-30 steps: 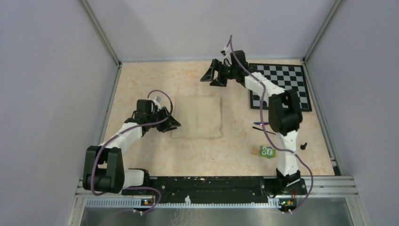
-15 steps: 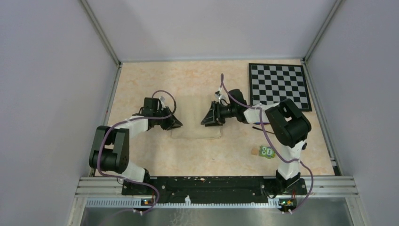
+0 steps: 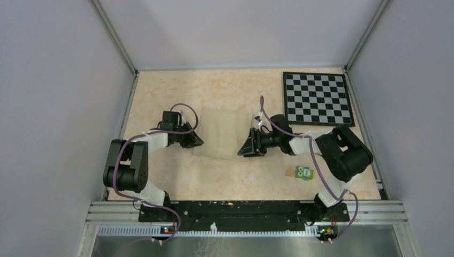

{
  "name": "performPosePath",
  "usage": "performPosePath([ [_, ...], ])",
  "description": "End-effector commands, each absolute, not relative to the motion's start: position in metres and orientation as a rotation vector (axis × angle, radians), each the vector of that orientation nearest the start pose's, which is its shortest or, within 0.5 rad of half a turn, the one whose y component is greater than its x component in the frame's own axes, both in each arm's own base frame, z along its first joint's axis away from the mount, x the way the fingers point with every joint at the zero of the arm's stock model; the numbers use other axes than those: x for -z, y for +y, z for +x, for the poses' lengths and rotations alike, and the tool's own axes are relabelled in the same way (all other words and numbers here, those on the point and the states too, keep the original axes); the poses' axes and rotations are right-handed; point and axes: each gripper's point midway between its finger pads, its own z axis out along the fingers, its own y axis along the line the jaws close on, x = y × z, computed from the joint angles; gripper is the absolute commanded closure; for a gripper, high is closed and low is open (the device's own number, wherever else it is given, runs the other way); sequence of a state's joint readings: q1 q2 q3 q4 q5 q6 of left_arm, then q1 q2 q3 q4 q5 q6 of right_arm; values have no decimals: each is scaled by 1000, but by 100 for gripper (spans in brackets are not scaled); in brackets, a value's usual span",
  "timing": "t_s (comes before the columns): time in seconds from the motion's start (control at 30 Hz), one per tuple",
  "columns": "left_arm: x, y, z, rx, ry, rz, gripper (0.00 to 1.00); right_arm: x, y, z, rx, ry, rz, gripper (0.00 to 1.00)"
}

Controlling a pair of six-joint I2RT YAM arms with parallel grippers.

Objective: Fold the napkin into a case and place the utensils inside
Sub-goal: Flatten out the square-folded napkin at the center of the board.

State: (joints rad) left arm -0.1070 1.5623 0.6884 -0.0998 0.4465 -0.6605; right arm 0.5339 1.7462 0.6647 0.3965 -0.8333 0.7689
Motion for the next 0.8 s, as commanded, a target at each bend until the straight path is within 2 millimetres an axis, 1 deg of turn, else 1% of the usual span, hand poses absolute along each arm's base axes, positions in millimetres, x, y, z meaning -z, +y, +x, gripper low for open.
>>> performPosePath([
  [0.0,-47,-130,316,835,2547,-417,73,-107,303,272,-1480,2287,-263,40],
  [0.03,-53,-135,314,873,2540,-398,69,-112,303,288,-1451,2283,-234,39],
  [0.07,-59,-140,313,908,2530,-382,67,-118,304,304,-1433,2269,-217,39],
  [0.13,-69,-147,310,960,2515,-361,61,-124,310,332,-1415,2244,-172,39],
  [0.2,-76,-151,309,987,2501,-348,59,-126,319,357,-1424,2216,-147,40],
  [0.27,-74,-148,309,959,2509,-361,59,-122,327,378,-1431,2212,-123,43],
  [0.3,-70,-146,309,937,2520,-376,59,-121,331,387,-1440,2202,-117,44],
  [0.4,-53,-138,308,868,2556,-417,59,-107,334,409,-1437,2210,-85,44],
  [0.47,-41,-130,308,805,2570,-455,59,-97,330,422,-1444,2214,-59,45],
  [0.6,-16,-116,307,730,2599,-524,59,-62,303,441,-1402,2247,19,46],
  [0.67,-6,-111,305,705,2616,-551,58,-47,290,443,-1396,2271,50,46],
  [0.77,5,-105,300,662,2629,-575,57,-34,269,445,-1389,2269,96,46],
])
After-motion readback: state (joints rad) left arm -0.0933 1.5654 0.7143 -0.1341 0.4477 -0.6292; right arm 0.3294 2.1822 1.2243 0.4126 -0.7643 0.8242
